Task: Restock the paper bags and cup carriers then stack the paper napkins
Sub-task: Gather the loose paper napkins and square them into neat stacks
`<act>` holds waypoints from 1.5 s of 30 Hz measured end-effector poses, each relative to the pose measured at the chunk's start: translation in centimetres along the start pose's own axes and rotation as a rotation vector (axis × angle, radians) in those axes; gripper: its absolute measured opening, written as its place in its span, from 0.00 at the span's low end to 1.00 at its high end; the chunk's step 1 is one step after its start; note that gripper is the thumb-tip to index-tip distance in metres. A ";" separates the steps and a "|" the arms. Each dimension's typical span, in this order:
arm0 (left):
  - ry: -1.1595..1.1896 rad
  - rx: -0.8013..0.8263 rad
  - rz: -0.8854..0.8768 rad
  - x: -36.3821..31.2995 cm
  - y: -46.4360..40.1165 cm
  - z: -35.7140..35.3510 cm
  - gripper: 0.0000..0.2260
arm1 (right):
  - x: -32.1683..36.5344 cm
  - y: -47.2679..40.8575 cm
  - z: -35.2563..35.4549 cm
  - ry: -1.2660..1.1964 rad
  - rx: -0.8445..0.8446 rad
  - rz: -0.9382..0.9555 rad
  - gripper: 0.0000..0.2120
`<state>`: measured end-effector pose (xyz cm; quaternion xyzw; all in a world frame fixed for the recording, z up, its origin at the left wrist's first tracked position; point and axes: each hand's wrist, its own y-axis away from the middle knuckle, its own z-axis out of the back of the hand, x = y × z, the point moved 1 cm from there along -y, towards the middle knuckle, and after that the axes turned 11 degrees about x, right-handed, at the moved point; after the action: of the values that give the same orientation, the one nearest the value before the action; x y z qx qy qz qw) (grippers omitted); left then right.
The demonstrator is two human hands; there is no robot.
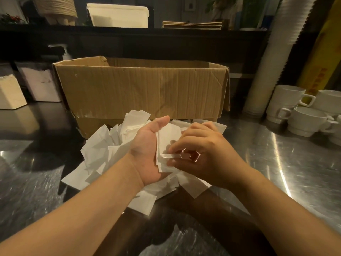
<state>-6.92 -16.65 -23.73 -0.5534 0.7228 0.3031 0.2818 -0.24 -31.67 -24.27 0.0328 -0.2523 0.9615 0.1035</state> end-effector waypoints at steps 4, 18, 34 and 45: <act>0.040 0.023 0.030 0.1 0.0 0.0 0.26 | 0.1 0.1 0.1 0.028 0.032 0.001 0.12; 0.123 0.041 0.055 0.2 -0.3 0.4 0.24 | 1.1 -0.2 -0.6 0.193 -0.104 0.097 0.05; 0.218 0.045 -0.002 -0.4 0.1 0.4 0.25 | -3.8 0.5 1.4 -0.502 -0.475 -0.502 0.10; 0.156 -0.095 -0.001 -0.1 -0.1 0.4 0.24 | -7.6 0.8 0.1 -0.664 -0.143 -1.133 0.32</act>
<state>-6.75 -16.32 -23.97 -0.5886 0.7270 0.2928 0.1982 7.01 -33.78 -25.38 0.4481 -0.2779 0.6780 0.5121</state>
